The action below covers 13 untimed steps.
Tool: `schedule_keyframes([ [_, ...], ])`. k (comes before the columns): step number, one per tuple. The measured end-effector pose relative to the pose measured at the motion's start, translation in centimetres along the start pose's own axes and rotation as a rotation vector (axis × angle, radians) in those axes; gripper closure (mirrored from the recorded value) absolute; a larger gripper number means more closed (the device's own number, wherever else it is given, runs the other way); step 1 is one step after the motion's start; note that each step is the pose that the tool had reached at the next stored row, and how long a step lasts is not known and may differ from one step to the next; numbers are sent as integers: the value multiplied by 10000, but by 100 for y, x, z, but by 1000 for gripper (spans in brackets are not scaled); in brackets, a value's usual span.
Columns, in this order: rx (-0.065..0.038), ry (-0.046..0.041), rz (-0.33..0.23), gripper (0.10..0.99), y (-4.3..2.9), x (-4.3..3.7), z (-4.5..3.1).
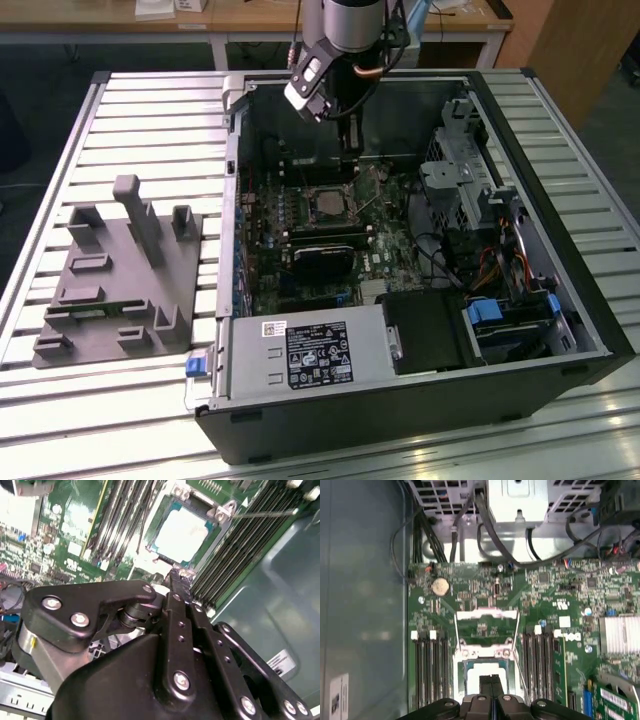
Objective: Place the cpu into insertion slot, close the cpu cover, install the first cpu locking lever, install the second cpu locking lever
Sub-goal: 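Close the cpu cover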
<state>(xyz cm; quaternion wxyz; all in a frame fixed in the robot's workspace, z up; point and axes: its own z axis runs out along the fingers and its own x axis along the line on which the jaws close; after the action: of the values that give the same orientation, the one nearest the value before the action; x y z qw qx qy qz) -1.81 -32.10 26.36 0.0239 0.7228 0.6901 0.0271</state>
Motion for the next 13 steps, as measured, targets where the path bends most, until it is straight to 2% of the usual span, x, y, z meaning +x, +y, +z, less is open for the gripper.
schedule_keyframes([
  [13, 0, 0, -2, 980, 386, 45, 32],
])
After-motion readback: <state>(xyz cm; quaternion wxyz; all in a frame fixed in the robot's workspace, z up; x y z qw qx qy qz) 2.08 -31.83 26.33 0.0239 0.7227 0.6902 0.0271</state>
